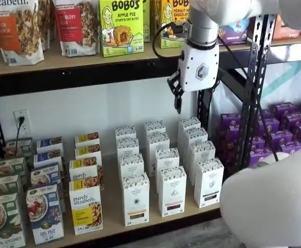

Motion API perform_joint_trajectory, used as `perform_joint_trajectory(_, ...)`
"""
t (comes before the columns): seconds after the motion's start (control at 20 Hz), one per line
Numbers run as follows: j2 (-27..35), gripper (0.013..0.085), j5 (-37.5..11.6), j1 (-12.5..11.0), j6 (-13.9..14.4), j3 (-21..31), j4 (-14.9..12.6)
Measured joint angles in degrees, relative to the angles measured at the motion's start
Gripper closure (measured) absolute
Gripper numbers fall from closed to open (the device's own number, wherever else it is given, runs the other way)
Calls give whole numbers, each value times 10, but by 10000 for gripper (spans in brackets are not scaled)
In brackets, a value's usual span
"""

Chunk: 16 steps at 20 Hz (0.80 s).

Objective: Pick up the white box with a yellow strip in the middle, on the bottom shelf, the fourth box from the left

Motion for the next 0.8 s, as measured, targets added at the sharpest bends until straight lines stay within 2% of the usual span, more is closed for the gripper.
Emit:
perform_joint_trajectory(0.25, 28, 130, -55, 25, 25, 16, 4)
perform_joint_trajectory(0.5, 78, 130, -107, 59, 81, 24, -35)
perform_joint_trajectory(0.8, 118, 130, -159, 66, 92, 40, -33)
